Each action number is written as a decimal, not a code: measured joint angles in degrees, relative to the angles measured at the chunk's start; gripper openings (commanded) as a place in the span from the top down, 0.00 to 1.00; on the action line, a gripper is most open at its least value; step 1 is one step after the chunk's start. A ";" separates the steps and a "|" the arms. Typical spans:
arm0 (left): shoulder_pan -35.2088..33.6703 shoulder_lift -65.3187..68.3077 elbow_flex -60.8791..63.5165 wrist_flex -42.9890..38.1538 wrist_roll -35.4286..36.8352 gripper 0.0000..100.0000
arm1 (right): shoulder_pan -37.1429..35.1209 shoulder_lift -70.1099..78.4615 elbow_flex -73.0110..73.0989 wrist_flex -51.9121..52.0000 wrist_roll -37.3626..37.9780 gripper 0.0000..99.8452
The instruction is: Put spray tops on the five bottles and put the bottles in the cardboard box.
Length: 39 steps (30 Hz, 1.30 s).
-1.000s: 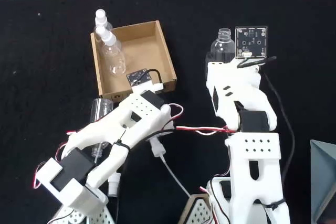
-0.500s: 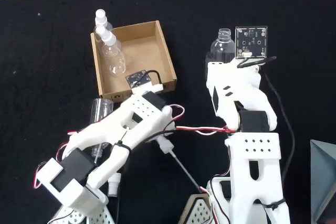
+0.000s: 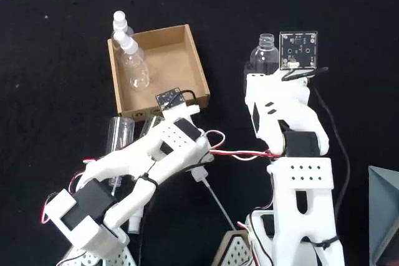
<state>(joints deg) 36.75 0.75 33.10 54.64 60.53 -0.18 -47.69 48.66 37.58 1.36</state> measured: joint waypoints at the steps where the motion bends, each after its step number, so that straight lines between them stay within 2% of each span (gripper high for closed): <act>1: 0.00 0.00 0.00 -0.18 0.00 0.88 | 0.00 0.00 0.00 0.00 0.00 0.91; 4: 0.09 0.00 0.00 -0.62 0.00 0.98 | 0.00 0.00 0.00 0.00 0.00 0.91; 7: 0.35 0.00 0.00 -1.49 0.09 0.94 | 0.00 0.00 0.00 0.00 0.00 0.91; 25: -0.44 -0.09 0.00 -1.32 -0.53 0.97 | 0.00 0.00 0.00 0.00 0.00 0.91; 39: -0.53 -9.85 0.09 5.80 -3.16 0.97 | 0.00 0.00 0.00 0.00 0.00 0.91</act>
<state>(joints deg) 36.22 -9.10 33.19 60.44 57.36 -0.18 -47.69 48.66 37.58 1.36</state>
